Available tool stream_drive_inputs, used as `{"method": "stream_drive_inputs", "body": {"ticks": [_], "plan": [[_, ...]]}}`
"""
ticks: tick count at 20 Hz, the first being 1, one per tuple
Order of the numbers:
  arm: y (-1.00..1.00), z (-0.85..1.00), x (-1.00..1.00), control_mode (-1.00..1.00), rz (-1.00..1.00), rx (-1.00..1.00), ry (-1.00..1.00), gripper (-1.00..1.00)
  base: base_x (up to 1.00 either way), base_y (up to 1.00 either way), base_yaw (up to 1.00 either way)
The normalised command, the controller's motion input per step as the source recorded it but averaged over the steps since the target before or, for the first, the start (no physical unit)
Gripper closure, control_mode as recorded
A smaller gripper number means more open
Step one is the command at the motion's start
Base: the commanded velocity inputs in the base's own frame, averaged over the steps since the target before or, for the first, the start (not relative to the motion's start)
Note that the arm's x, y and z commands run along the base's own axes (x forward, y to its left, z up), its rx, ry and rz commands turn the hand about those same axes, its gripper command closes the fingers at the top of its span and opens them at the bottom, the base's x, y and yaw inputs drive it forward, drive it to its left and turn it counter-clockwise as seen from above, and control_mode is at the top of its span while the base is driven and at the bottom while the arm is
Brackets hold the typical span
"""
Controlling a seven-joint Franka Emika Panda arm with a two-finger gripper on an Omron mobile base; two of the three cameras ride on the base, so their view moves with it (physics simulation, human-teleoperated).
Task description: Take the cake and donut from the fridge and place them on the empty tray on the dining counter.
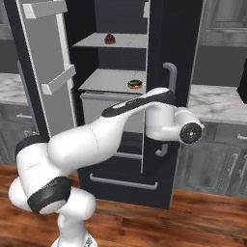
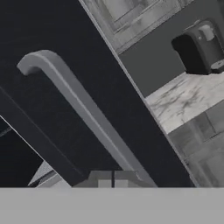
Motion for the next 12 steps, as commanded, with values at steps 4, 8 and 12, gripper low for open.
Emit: {"method": "stream_drive_inputs", "body": {"ticks": [4,8,12], "plan": [[1.0,0.07,-1.0,-1.0,-0.18,-0.2,-0.3,1.0,0.0,0.0,0.0],[1.0,0.11,-0.8,-1.0,-0.1,-0.23,-0.44,1.0,0.0,0.0,0.0],[1.0,0.12,-0.18,-1.0,-0.12,-0.45,-0.5,1.0,0.0,0.0,0.0]]}}
